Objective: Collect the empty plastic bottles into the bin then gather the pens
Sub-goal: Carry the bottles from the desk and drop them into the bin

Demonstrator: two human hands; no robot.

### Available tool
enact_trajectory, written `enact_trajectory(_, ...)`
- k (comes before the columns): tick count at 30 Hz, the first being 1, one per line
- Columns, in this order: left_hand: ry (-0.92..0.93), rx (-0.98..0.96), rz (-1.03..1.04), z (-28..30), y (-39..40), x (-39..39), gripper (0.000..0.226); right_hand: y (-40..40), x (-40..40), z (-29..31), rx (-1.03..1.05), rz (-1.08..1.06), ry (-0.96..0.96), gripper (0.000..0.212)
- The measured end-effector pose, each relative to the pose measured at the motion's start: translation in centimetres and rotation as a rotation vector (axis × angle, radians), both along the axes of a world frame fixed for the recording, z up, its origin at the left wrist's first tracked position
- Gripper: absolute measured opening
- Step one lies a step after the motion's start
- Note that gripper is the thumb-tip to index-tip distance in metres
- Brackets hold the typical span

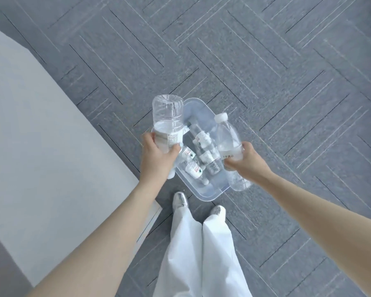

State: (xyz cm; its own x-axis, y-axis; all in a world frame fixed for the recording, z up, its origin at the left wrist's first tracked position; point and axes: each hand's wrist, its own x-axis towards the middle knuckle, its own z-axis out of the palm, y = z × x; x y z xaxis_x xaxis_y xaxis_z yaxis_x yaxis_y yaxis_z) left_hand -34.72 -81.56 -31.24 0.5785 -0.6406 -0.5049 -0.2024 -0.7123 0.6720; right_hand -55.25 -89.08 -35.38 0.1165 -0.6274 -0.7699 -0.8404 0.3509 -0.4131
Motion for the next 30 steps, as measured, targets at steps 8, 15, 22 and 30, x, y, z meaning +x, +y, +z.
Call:
enact_trajectory(8, -0.063, 0.076, -0.042, -8.5, 0.4, 3.5, 0.061, -1.1, 2.2, -9.9, 0.096, 0.013, 0.044, 0.073)
enact_trajectory(15, -0.090, 0.055, -0.146, -12.5, -1.7, 4.7, 0.061, -0.4, 4.2, -14.9, 0.080, 0.113, 0.103, 0.080)
enact_trajectory(22, -0.081, 0.010, -0.263, -13.4, -4.5, 4.0, 0.062, -1.1, 3.3, -16.1, 0.003, 0.150, 0.117, 0.079)
enact_trajectory(30, -0.196, 0.216, -0.494, -15.2, -8.1, 3.0, 0.093, -3.1, 0.9, -15.3, -0.016, 0.110, 0.140, 0.074)
